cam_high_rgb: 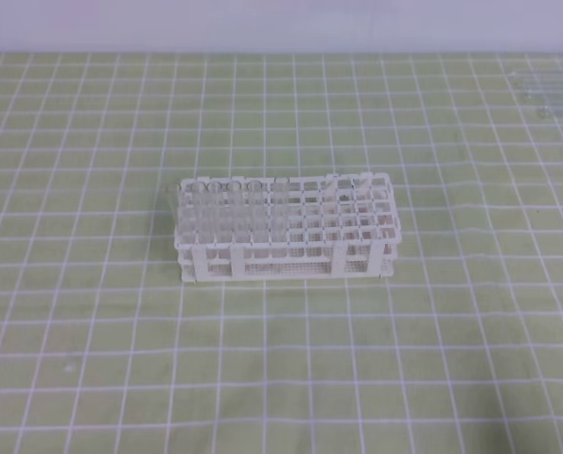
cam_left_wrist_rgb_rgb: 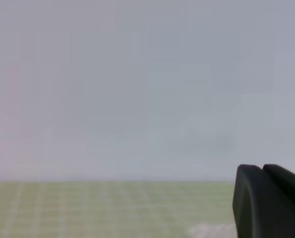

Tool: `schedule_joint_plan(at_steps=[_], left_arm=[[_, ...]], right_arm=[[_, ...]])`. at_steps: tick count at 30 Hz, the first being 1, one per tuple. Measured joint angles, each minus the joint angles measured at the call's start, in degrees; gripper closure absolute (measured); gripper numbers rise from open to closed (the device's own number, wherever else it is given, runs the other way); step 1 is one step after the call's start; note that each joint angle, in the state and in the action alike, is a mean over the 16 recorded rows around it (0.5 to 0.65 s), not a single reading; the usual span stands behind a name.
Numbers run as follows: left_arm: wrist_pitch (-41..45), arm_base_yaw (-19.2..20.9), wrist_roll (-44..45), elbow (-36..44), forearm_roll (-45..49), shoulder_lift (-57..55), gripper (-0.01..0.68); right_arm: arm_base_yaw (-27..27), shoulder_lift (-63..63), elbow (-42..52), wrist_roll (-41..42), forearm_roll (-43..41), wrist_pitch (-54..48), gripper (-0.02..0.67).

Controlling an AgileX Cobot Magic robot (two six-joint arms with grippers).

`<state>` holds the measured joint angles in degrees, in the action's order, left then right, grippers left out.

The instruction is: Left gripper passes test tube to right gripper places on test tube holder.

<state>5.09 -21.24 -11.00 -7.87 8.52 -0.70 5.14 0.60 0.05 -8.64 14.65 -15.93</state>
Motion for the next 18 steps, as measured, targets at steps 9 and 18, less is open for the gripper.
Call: schedule_joint_plan(at_steps=[9, 18], left_arm=[[1.45, 14.52, 3.70, 5.98, -5.02, -0.01, 0.676], [9.00, 19.72, 8.97, 8.16, -7.55, 0.50, 0.676]], right_arm=[[0.00, 0.00, 0.00, 0.00, 0.00, 0.00, 0.666], [0.00, 0.00, 0.00, 0.00, 0.00, 0.00, 0.666]])
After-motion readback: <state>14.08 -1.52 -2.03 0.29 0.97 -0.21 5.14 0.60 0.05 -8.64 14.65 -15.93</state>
